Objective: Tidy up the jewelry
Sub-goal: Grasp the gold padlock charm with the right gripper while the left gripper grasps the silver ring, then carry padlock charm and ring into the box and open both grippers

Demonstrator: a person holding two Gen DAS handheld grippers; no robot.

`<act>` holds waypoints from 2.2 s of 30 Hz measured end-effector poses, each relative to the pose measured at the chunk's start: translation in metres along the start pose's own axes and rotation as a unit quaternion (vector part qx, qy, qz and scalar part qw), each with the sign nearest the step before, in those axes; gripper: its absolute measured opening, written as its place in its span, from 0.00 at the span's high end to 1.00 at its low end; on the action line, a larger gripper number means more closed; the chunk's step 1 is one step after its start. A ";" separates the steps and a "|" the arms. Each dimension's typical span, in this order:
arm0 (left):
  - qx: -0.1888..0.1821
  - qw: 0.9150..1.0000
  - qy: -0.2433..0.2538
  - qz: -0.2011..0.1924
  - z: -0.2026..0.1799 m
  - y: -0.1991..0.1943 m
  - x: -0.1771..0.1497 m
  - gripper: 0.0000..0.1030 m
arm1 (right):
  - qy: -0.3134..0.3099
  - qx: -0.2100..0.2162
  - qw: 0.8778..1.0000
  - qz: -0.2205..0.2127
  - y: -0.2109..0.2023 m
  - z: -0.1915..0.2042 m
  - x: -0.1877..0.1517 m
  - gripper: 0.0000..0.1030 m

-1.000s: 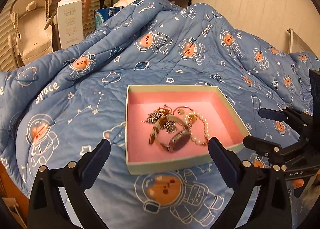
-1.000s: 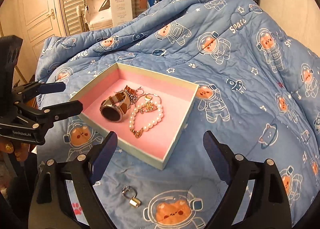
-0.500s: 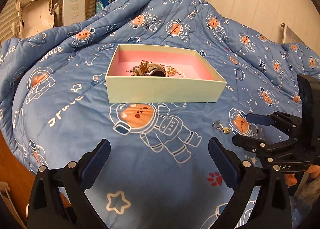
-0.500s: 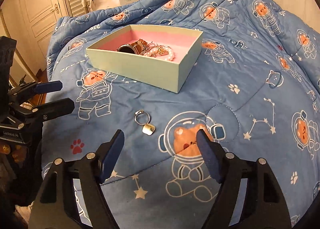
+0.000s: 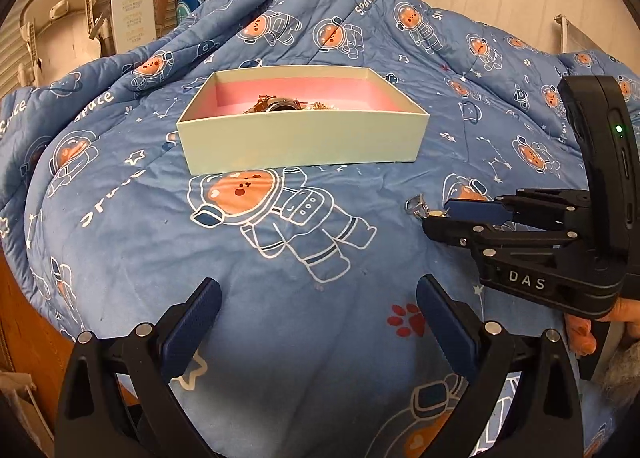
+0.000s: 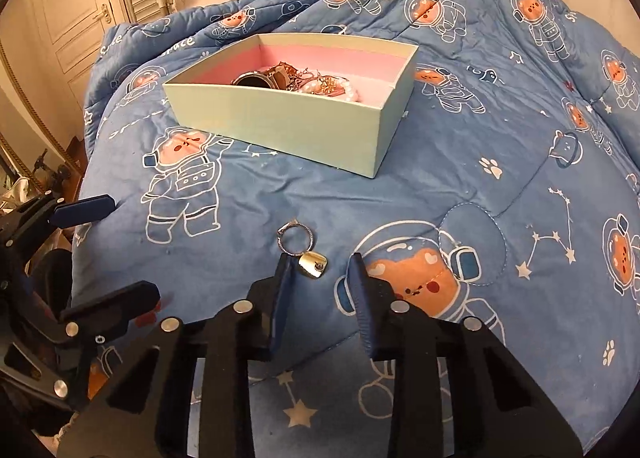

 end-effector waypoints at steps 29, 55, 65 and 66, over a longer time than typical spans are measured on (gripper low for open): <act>-0.060 0.993 0.095 0.021 -0.056 0.052 0.048 0.48 | 0.054 -0.021 0.998 -0.001 -0.029 -0.052 -0.016 0.85; -0.080 0.996 0.033 0.010 -0.036 0.026 0.042 0.81 | 0.047 -0.010 0.999 0.001 -0.029 -0.042 -0.014 0.85; -0.072 0.997 0.000 -0.004 -0.011 0.004 0.036 0.81 | 0.035 0.029 0.999 0.002 -0.033 -0.018 -0.005 0.85; -0.072 0.997 -0.002 -0.006 -0.008 0.002 0.037 0.81 | 0.036 0.036 0.999 0.001 -0.033 -0.015 -0.002 0.85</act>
Point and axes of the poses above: each gripper's, at about its wrist camera, not at the fingertips, and y roughly the way its jaws point, z to its left, x to its top, the point moved 2 cm from there along y, roughly the way its jaws point, and after that the axes turned 10 degrees about y, right-handed, at the moved point
